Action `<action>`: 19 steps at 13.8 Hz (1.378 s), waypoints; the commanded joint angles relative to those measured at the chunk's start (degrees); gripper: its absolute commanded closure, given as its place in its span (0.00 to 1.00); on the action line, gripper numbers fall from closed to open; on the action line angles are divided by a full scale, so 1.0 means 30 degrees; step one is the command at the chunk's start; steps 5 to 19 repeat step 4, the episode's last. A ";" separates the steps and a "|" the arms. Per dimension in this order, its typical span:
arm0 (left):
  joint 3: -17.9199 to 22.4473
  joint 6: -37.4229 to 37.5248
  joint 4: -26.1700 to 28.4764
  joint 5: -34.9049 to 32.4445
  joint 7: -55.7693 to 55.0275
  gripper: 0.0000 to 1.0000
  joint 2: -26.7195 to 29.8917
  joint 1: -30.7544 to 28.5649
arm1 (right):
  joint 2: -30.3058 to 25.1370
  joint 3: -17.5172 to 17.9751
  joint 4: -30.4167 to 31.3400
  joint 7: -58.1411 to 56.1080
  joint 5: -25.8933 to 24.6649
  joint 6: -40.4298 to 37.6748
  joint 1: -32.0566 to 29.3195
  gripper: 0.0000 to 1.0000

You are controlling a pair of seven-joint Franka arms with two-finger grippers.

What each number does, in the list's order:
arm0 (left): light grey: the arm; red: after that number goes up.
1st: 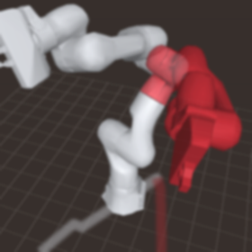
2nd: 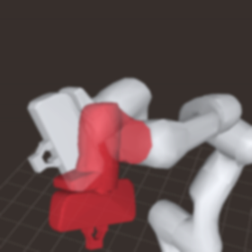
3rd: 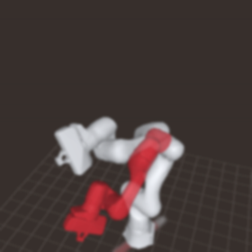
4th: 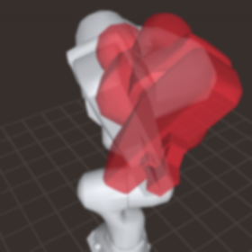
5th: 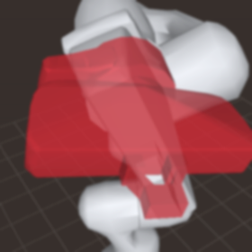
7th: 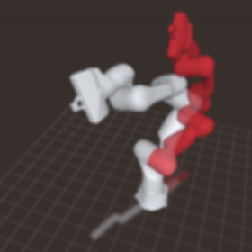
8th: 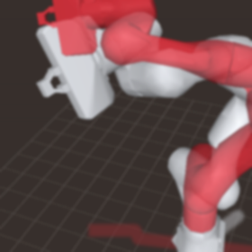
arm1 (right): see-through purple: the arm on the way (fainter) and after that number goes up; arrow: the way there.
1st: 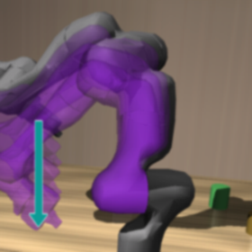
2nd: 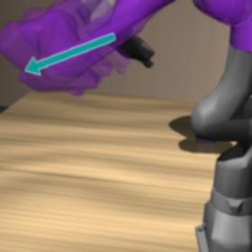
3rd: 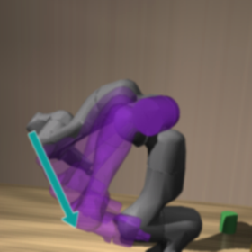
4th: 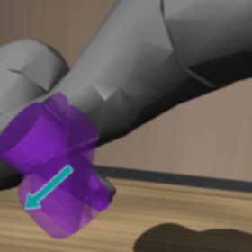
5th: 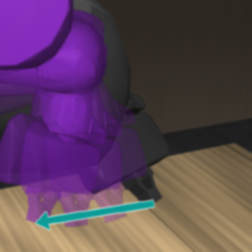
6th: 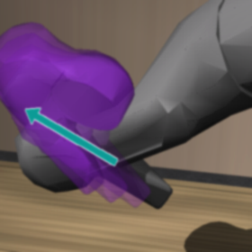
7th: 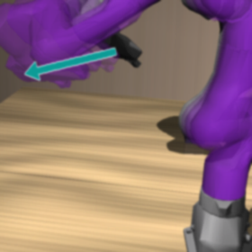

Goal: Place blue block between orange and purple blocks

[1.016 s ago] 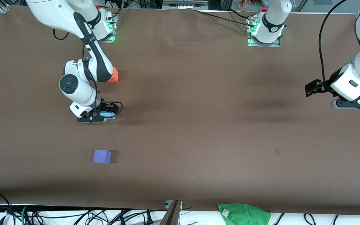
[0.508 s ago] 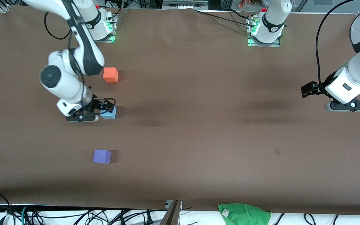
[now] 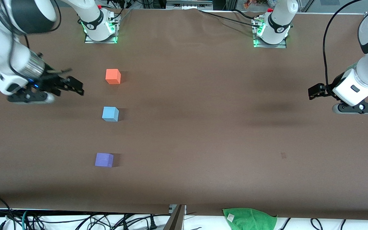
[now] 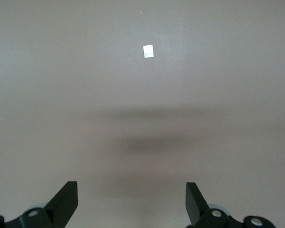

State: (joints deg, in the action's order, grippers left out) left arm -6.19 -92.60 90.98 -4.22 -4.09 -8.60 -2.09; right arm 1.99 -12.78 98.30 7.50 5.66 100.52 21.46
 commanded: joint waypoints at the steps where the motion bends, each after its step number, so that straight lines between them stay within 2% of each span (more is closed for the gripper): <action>1: 0.0040 0.0427 -0.0649 0.0411 0.0308 0.00 -0.0240 0.0081 | 0.0421 0.0129 -0.1561 -0.0360 -0.0831 -0.1336 -0.0092 0.01; 2: 0.0069 0.0427 -0.0649 0.0411 0.0308 0.00 -0.0269 0.0111 | 0.0451 0.0477 -0.1593 -0.0302 -0.0890 -0.1511 -0.0557 0.01; 4: 0.0040 0.0427 -0.0649 0.0411 0.0367 0.00 -0.0240 0.0082 | 0.0364 0.1909 -0.1594 -0.0331 -0.0890 -0.1980 -0.2164 0.01; 19: 0.0040 0.0427 -0.0649 0.0411 0.0367 0.00 -0.0240 0.0082 | 0.0364 0.1909 -0.1594 -0.0331 -0.0890 -0.1980 -0.2164 0.01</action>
